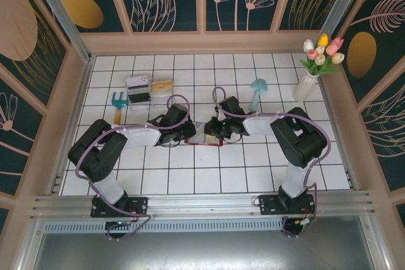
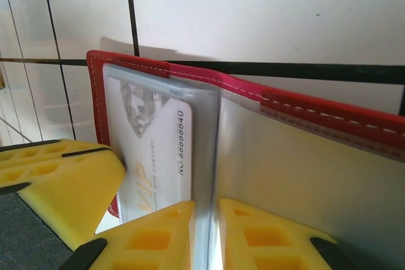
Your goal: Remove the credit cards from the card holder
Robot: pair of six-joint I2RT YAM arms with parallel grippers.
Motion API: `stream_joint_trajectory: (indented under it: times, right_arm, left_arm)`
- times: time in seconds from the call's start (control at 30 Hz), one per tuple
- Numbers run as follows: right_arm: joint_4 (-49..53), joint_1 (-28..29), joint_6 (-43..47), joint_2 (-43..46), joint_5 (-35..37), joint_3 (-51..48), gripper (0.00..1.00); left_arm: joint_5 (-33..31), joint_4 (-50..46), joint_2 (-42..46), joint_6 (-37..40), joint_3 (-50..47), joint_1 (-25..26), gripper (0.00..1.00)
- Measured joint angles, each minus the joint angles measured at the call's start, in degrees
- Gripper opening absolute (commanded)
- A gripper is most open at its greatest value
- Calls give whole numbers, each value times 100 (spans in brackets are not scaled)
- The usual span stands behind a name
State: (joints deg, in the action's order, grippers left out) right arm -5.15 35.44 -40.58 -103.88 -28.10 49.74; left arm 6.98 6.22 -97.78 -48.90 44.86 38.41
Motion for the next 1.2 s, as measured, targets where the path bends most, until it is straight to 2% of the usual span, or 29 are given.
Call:
stream_joint_trajectory:
  times: [0.37, 0.8, 1.2]
  right_arm:
    - [-470, -85, -2, -2, -457, -127, 18]
    - [-240, -85, 0, -116, -280, -4, 22]
    - [-400, -131, -26, -223, -529, 0, 16]
  left_arm:
    - [22, 7, 0, 0, 0, 0, 11]
    - [44, 66, 0, 0, -20, 0, 12]
    - [70, 101, -26, 0, -20, -4, 11]
